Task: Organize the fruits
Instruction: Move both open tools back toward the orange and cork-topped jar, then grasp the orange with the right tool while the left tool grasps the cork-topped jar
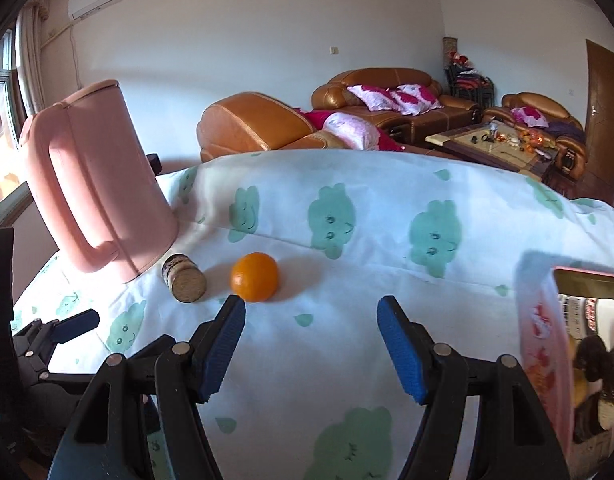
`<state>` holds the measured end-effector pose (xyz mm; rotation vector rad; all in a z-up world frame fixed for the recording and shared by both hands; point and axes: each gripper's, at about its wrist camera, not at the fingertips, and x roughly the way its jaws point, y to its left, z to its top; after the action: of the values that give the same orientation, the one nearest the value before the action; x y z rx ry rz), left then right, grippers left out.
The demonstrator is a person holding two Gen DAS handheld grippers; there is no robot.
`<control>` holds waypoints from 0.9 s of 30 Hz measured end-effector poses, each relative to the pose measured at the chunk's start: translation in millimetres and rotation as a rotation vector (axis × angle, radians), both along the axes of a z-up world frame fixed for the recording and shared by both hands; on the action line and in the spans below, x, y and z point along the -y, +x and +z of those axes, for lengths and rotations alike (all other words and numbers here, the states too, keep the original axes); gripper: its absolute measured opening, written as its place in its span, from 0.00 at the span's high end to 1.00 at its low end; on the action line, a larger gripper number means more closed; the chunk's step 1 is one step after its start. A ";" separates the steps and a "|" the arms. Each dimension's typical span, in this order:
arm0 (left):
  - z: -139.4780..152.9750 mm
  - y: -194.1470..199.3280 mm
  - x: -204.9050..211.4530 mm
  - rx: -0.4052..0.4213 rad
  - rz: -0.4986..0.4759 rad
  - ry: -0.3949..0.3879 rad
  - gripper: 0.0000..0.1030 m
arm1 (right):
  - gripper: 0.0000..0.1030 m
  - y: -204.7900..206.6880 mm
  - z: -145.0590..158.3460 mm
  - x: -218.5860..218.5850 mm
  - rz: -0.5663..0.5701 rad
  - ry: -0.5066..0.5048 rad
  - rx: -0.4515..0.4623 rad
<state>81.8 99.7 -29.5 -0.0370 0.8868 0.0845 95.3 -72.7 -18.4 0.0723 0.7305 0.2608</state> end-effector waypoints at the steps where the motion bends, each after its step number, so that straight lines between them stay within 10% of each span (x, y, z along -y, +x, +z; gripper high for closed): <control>1: -1.2 0.5 1.8 -0.004 -0.002 0.007 0.02 | 0.32 6.0 -2.7 -4.2 0.011 0.005 -0.019; 13: -9.0 9.1 4.2 -0.033 0.010 0.040 0.02 | 0.33 51.2 -13.0 -34.7 0.086 -0.016 -0.113; 18: -10.3 11.3 3.7 -0.036 0.008 0.031 0.02 | 0.58 57.6 -17.1 -44.4 0.081 -0.089 -0.143; 27: -16.4 14.2 -15.5 -0.046 0.001 -0.039 0.03 | 0.64 35.2 -9.4 -21.3 -0.017 -0.081 -0.093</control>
<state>96.0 115.2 -46.0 -0.0720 0.9339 0.0693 130.5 -51.3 -27.7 0.0141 0.8316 0.2125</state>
